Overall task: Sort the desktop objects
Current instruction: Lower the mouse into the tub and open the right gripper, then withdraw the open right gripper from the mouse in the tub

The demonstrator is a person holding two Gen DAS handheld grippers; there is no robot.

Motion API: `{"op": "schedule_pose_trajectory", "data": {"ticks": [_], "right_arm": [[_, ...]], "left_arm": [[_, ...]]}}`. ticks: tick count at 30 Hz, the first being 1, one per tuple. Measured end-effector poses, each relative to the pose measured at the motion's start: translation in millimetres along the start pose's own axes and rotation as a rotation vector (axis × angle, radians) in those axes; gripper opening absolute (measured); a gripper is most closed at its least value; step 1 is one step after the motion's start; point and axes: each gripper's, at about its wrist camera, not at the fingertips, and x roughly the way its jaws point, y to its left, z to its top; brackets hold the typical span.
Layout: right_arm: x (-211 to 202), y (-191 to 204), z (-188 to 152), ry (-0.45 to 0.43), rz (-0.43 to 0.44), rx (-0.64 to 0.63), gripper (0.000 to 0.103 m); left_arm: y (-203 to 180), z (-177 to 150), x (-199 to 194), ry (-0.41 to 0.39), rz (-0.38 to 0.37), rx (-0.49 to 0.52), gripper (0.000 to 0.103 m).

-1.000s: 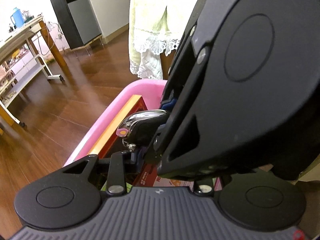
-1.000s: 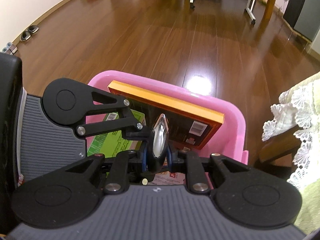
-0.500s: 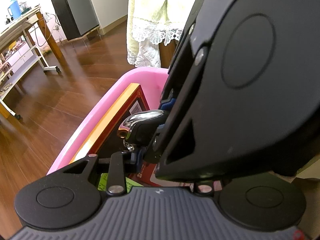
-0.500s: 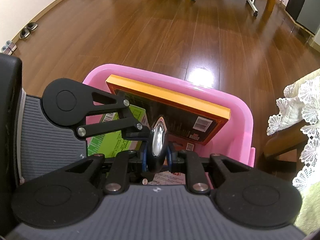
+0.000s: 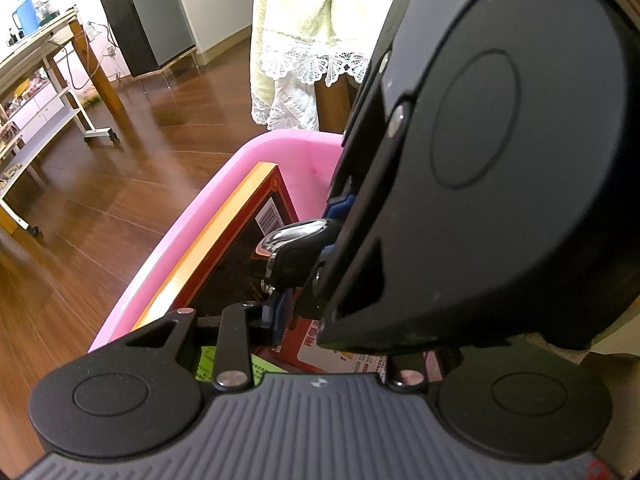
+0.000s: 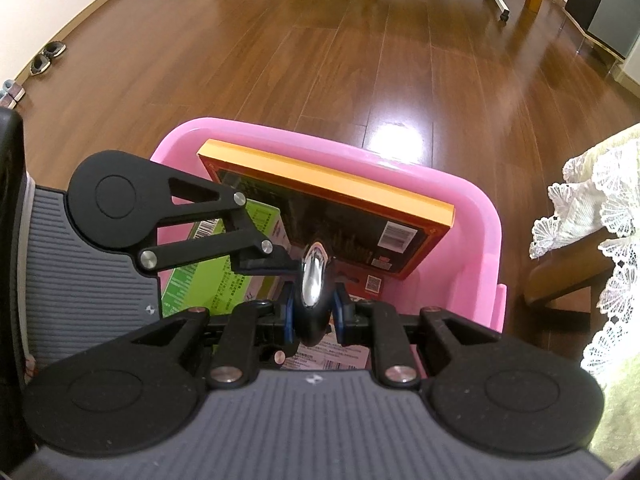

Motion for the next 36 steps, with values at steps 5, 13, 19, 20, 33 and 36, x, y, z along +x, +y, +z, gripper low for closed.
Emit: {"op": "schedule_pose_trajectory", "data": {"ticks": [5,13,19,20,33,36], "right_arm": [[1,-1,2,0.002,-0.001,0.003,0.017],[-2,-1,0,0.003,-0.016,0.012,0.021],[-4,-4,-1,-0.005,-0.012,0.018,0.027],[-4,-4,-1,-0.006,-0.011,0.018,0.027],[-7,-3,-3,-0.012,-0.009,0.012,0.027],[-8,-2,-2,-0.013,-0.008,0.011,0.027]], "left_arm": [[1,-1,2,0.004,0.002,0.006,0.035],[-6,4,-2,0.014,0.009,-0.001,0.037],[-7,4,-6,0.015,0.016,-0.006,0.038],[-7,4,-6,0.016,0.016,-0.006,0.038],[-12,4,-11,0.018,0.019,-0.001,0.038],[-13,3,-12,0.018,0.019,0.000,0.038]]}}
